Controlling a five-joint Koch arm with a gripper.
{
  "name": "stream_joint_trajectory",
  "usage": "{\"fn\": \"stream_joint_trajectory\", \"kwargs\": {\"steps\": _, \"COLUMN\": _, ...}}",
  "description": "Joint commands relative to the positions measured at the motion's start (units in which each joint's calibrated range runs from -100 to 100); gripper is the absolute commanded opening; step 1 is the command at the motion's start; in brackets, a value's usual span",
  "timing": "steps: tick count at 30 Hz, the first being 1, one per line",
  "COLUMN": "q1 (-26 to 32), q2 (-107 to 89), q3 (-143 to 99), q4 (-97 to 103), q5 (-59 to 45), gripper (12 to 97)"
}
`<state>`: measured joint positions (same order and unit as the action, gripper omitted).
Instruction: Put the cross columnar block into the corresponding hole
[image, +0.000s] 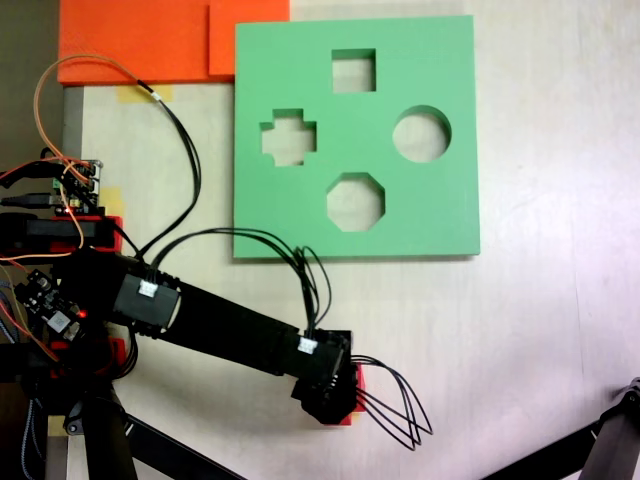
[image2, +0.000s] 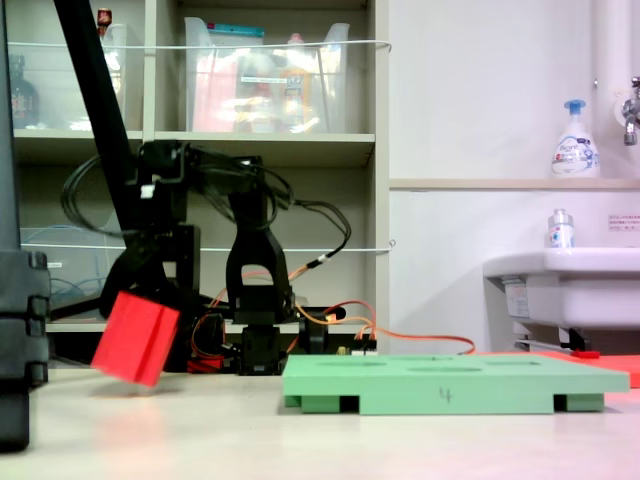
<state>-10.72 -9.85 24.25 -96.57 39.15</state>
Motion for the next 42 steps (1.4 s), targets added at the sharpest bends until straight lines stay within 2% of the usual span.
{"fn": "stream_joint_trajectory", "kwargs": {"steps": 1, "q1": 0.98, "q2": -8.03, "q3": 1.37, "q4": -3.43, "q5": 0.68, "gripper": 41.6}}
{"fn": "stream_joint_trajectory", "kwargs": {"steps": 7, "q1": 4.84, "q2": -16.41, "q3": -1.52, "q4": -3.43, "q5": 3.81, "gripper": 41.6}}
{"fn": "stream_joint_trajectory", "kwargs": {"steps": 13, "q1": 12.75, "q2": -25.63, "q3": -5.21, "q4": -3.43, "q5": 12.41, "gripper": 41.7}}
{"fn": "stream_joint_trajectory", "kwargs": {"steps": 20, "q1": 23.64, "q2": -25.07, "q3": -4.41, "q4": -3.43, "q5": 23.59, "gripper": 41.6}}
{"fn": "stream_joint_trajectory", "kwargs": {"steps": 26, "q1": 30.09, "q2": -18.50, "q3": -0.82, "q4": -3.43, "q5": 30.23, "gripper": 41.7}}
{"fn": "stream_joint_trajectory", "kwargs": {"steps": 32, "q1": 34.53, "q2": -12.22, "q3": 0.47, "q4": -3.43, "q5": 34.33, "gripper": 42.0}}
{"fn": "stream_joint_trajectory", "kwargs": {"steps": 42, "q1": 37.51, "q2": -2.58, "q3": 9.45, "q4": -2.17, "q5": 38.24, "gripper": 41.9}}
